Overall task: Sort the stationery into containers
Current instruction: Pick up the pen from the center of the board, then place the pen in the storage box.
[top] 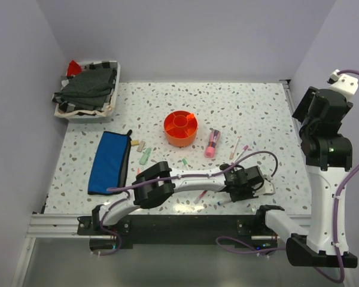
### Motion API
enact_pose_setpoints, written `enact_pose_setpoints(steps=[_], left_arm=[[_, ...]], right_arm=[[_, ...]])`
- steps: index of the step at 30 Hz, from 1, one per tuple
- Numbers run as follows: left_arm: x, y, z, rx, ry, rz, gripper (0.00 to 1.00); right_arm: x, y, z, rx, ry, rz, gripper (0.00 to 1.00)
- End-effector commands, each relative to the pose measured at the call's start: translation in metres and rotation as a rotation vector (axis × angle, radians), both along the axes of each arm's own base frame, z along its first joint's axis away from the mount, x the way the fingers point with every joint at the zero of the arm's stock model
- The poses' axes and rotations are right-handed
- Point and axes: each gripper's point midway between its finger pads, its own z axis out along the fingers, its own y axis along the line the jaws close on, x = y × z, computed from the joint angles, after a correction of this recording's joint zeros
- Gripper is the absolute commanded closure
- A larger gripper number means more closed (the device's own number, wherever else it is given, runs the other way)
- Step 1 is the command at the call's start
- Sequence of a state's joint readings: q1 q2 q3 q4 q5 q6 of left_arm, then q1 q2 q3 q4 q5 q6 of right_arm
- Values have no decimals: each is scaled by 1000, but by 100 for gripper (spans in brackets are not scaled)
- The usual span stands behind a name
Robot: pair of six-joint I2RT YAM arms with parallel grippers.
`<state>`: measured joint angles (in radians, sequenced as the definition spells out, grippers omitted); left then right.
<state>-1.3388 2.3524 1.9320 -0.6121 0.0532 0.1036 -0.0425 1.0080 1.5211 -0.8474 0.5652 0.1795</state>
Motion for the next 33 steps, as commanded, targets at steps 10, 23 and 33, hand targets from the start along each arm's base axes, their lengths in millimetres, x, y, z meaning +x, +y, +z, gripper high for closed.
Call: enact_pose_setpoints(steps=[10, 23, 33], left_arm=[[-13, 8, 56, -97, 83, -56, 100], [123, 116, 305, -696, -257, -32, 100], [212, 176, 332, -1063, -448, -49, 100]], right_arm=[[-5, 0, 28, -23, -61, 17, 35], [31, 39, 8, 21, -83, 277, 34], [79, 83, -37, 133, -10, 516, 33]])
